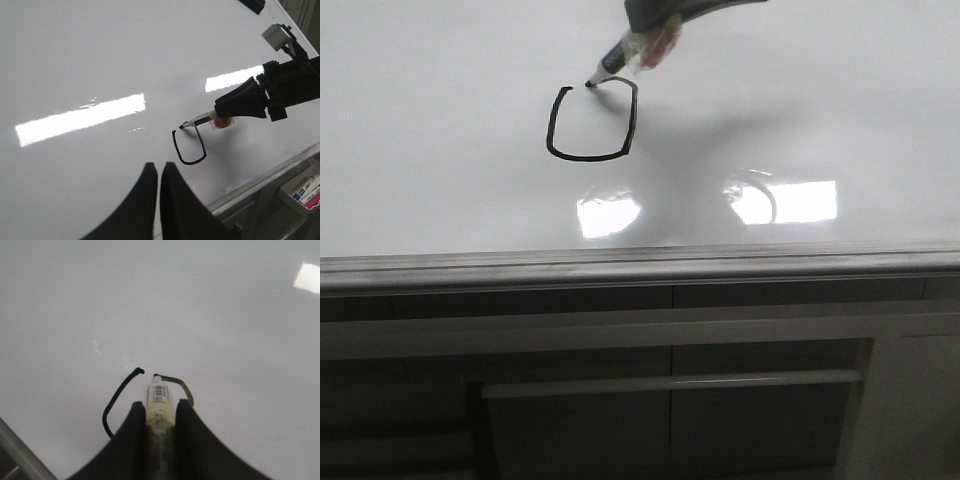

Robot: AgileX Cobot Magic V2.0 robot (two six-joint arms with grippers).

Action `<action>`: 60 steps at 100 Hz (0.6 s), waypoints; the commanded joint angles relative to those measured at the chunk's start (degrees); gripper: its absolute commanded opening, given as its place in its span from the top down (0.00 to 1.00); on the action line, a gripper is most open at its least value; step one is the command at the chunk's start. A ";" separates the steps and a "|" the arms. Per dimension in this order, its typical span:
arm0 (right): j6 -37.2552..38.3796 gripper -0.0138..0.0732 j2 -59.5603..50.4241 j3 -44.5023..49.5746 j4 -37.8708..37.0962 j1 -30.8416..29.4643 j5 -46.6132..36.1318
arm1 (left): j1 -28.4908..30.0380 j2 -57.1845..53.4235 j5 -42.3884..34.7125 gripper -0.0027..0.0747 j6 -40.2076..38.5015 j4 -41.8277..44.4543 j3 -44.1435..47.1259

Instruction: Write number 0 on whiteboard

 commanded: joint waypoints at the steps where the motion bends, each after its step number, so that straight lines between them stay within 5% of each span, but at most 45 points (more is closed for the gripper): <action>1: -0.49 0.91 0.98 -1.63 -1.04 0.35 -0.22 | 0.09 0.74 -4.12 0.99 -0.63 1.03 -1.22; 60: -0.49 0.91 2.28 -3.62 -1.04 0.43 2.45 | 0.09 0.74 -4.12 0.99 -0.63 1.03 -1.22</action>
